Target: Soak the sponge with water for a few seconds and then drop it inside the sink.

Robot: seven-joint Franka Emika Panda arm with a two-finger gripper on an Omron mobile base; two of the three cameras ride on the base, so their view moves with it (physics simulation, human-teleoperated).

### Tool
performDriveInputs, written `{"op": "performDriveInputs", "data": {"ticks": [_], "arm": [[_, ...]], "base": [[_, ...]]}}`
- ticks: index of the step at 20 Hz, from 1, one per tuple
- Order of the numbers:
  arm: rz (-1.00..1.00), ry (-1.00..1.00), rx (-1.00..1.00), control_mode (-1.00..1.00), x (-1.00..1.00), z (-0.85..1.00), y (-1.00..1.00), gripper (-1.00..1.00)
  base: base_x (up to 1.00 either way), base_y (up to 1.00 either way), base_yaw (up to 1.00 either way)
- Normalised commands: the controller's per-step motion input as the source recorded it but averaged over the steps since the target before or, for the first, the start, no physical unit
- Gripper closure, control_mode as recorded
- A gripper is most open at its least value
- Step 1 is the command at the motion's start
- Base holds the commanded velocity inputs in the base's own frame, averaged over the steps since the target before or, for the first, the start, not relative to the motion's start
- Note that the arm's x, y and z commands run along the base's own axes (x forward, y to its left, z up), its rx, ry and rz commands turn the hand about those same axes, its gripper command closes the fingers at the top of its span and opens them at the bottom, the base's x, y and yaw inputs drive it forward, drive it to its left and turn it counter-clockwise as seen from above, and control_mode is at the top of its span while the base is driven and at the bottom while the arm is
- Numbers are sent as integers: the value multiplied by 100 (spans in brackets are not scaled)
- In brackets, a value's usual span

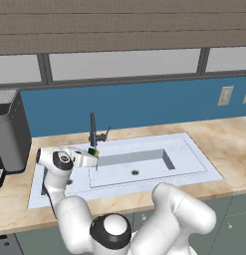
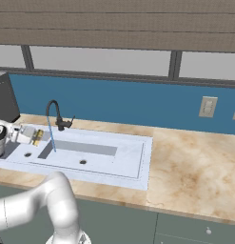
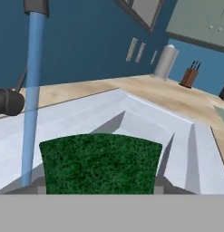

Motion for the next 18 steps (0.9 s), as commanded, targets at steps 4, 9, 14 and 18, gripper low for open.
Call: {"op": "performDriveInputs", "data": {"ticks": [4,9,14,18], "arm": [[0,0,8,-100,-21,47,-2,100],[0,0,12,-100,-12,60,-1,100],[0,0,17,-100,-39,28,-5,100],[0,0,25,-100,-47,11,-22,100]], "base": [[0,0,0],[0,0,0],[0,0,0],[0,0,0]]}}
